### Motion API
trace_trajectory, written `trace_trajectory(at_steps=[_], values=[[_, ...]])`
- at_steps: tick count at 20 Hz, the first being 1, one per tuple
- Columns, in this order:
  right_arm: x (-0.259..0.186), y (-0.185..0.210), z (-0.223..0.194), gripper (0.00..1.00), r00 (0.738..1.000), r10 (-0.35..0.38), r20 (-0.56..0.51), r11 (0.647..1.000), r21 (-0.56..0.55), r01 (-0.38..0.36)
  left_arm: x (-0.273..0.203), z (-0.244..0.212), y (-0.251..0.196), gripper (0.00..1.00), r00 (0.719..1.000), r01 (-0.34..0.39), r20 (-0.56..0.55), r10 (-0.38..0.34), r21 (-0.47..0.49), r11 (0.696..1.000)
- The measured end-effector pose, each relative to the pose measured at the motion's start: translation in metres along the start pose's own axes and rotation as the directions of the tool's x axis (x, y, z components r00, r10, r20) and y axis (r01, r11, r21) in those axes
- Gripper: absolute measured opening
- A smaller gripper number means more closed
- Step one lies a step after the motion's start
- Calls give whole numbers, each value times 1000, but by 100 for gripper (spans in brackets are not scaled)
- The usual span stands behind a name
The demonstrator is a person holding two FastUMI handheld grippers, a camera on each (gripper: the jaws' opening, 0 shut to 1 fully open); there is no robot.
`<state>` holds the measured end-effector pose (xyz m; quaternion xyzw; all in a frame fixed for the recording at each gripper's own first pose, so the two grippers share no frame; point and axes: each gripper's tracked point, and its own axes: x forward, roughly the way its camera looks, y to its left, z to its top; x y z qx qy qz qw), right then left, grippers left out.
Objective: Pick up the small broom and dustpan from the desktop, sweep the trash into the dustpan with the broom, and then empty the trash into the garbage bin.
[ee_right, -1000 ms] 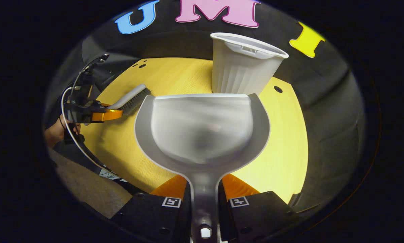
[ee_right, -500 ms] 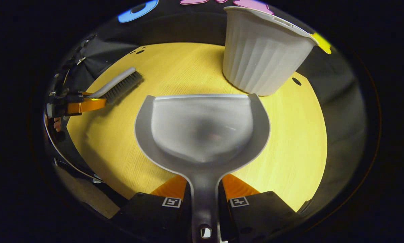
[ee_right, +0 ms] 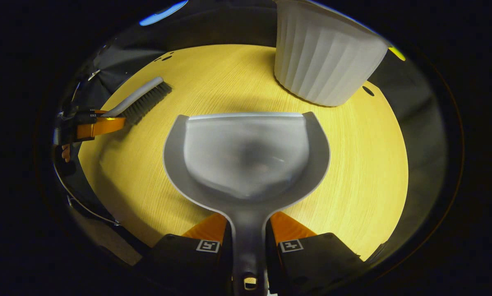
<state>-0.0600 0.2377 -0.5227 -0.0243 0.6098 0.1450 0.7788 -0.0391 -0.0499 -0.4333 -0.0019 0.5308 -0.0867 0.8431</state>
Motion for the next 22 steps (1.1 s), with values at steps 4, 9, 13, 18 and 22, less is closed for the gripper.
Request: trace_trajectory(at_steps=[4,9,13,18,22], values=[[5,4,-8,34,1000,21,-21,999,35,-20,4,-1,-2,30,1000,4,-16,-3,13,1000],[-4,2,-5,47,1000,21,-4,998,66,-20,2,0,-2,37,1000,5,-22,-4,32,999],[-23,-5,0,47,998,19,58,995,97,-24,-7,2,-5,51,1000,21,-22,-20,50,999],[-67,-12,15,58,986,13,168,997,70,-25,-34,16,1,65,999,22,41,-23,39,999],[-113,-14,48,59,955,15,295,998,56,-32,-67,49,8,66,986,9,169,-14,26,1000]])
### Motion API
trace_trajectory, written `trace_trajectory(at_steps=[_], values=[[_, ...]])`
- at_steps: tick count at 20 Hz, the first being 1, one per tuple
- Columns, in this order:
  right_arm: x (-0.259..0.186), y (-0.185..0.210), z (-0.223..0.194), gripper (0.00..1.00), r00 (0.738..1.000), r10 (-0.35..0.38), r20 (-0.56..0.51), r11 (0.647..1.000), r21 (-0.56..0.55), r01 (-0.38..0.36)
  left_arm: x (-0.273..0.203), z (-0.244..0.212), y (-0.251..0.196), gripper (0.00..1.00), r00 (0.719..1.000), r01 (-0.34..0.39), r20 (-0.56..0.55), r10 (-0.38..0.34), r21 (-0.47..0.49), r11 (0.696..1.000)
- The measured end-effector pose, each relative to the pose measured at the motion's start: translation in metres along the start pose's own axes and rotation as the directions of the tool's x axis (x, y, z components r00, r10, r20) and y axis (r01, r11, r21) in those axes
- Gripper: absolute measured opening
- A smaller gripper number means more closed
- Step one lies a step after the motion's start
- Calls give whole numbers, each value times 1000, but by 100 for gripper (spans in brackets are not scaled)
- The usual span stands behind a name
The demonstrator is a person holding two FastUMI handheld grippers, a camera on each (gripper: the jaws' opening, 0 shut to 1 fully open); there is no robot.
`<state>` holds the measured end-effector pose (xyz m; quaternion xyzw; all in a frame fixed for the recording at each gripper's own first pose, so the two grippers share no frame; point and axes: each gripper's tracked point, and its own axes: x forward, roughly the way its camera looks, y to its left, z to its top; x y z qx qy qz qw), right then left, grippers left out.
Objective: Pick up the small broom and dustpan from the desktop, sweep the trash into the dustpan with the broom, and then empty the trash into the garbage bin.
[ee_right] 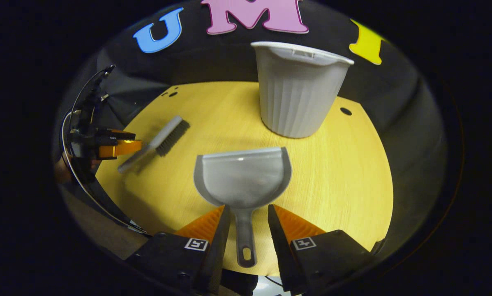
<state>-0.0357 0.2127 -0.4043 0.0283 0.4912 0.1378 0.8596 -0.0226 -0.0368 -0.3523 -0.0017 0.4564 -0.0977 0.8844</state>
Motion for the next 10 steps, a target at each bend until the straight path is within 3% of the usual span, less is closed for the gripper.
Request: trace_trajectory(at_steps=[6,10], values=[[-30,12,80,58,973,8,233,1000,-12,-5,-42,76,-3,66,978,8,211,2,-47,999],[-48,20,131,58,939,16,342,1000,-8,-14,-79,137,-18,66,921,51,387,-33,-35,998]])
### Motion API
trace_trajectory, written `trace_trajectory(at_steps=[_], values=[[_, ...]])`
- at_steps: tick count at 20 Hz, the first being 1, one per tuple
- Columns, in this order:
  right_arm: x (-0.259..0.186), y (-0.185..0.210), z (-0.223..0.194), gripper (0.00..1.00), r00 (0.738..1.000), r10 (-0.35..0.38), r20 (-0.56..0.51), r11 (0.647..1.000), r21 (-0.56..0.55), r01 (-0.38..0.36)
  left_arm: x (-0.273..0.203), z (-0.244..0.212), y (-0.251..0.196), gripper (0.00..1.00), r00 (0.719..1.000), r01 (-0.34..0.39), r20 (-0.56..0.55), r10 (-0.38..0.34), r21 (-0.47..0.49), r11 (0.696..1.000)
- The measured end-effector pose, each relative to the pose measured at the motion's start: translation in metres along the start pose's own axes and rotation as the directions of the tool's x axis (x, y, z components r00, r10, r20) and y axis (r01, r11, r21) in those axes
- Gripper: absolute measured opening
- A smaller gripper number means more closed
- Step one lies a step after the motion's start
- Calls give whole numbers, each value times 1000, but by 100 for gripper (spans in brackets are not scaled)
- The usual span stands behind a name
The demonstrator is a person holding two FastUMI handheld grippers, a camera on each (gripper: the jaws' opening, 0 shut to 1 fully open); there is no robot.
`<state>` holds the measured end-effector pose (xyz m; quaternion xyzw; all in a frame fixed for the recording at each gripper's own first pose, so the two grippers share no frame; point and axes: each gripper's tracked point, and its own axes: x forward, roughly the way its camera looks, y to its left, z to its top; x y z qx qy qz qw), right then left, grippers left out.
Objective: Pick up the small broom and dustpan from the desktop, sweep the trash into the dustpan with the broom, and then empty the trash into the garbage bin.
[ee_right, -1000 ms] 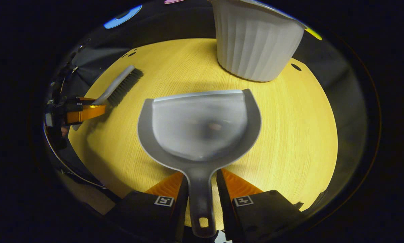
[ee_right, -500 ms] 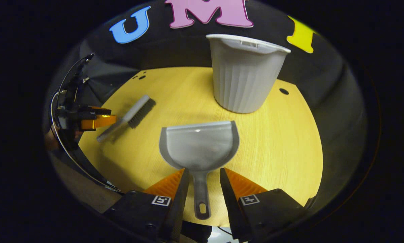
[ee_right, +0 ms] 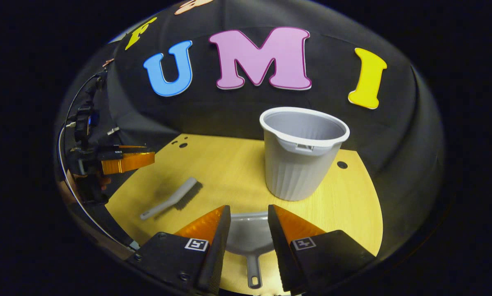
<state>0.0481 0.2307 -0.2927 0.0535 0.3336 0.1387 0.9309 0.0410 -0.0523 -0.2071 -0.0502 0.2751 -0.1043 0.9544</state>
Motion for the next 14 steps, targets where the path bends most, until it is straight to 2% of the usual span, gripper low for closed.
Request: trace_trajectory(at_steps=[2,7,9,14], values=[[-6,-2,20,59,998,-16,55,1000,-3,17,-8,21,-4,66,999,-7,42,7,18,1000],[-29,-10,65,59,977,-73,201,997,-20,79,-27,69,-22,66,984,48,172,-43,-23,999],[-33,-12,64,58,975,-84,207,995,-29,92,-35,77,-23,66,976,52,213,-47,-18,998],[-38,-14,69,59,970,-102,222,994,-8,107,-47,71,-22,67,976,60,210,-52,-31,998]])
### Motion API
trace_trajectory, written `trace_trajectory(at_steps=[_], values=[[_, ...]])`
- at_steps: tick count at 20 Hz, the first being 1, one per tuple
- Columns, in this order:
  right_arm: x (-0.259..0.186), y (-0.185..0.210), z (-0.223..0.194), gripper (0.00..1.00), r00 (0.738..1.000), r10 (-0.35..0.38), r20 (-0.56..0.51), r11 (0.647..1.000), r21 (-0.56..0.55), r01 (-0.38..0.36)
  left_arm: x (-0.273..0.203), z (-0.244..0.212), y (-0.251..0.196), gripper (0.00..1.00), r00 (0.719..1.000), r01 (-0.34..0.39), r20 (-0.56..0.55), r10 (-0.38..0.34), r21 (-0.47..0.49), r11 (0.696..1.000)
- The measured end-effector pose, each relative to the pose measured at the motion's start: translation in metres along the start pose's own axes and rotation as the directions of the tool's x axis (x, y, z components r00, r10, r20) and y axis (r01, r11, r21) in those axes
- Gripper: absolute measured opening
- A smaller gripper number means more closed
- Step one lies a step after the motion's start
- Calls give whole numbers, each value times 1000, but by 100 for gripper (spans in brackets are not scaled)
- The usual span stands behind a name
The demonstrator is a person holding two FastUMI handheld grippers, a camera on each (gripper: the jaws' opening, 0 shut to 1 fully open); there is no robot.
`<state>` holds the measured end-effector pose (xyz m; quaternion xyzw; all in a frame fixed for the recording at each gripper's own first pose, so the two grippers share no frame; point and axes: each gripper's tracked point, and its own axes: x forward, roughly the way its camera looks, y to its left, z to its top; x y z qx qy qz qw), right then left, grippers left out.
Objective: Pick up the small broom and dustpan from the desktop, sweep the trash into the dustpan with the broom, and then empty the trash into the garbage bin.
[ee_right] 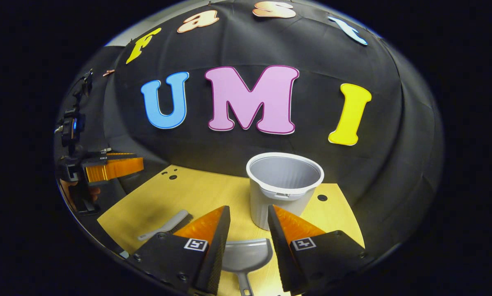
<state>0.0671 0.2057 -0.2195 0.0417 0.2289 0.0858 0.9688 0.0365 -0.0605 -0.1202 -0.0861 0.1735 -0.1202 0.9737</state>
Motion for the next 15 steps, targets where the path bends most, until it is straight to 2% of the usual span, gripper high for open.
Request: trace_trajectory(at_steps=[3,4,7,8,10,15], values=[[-1,2,4,63,1000,-10,21,1000,6,9,-4,-2,5,67,1000,-4,-7,3,-19,1000],[-1,4,6,71,1000,-6,23,1000,5,6,-4,-4,6,67,1000,-2,-10,2,-23,1000],[-1,12,9,80,1000,4,26,1000,4,-4,-5,-5,11,67,1000,-3,-15,2,-30,1000],[0,14,10,86,1000,10,25,1000,7,-10,-6,-6,12,67,1000,-6,-14,6,-29,1000],[0,17,11,93,1000,13,27,1000,10,-13,-6,-8,18,68,1000,-23,-15,22,-20,1000],[2,20,10,95,1000,10,21,1000,11,-11,-8,-6,25,85,999,-35,-15,35,1,999]])
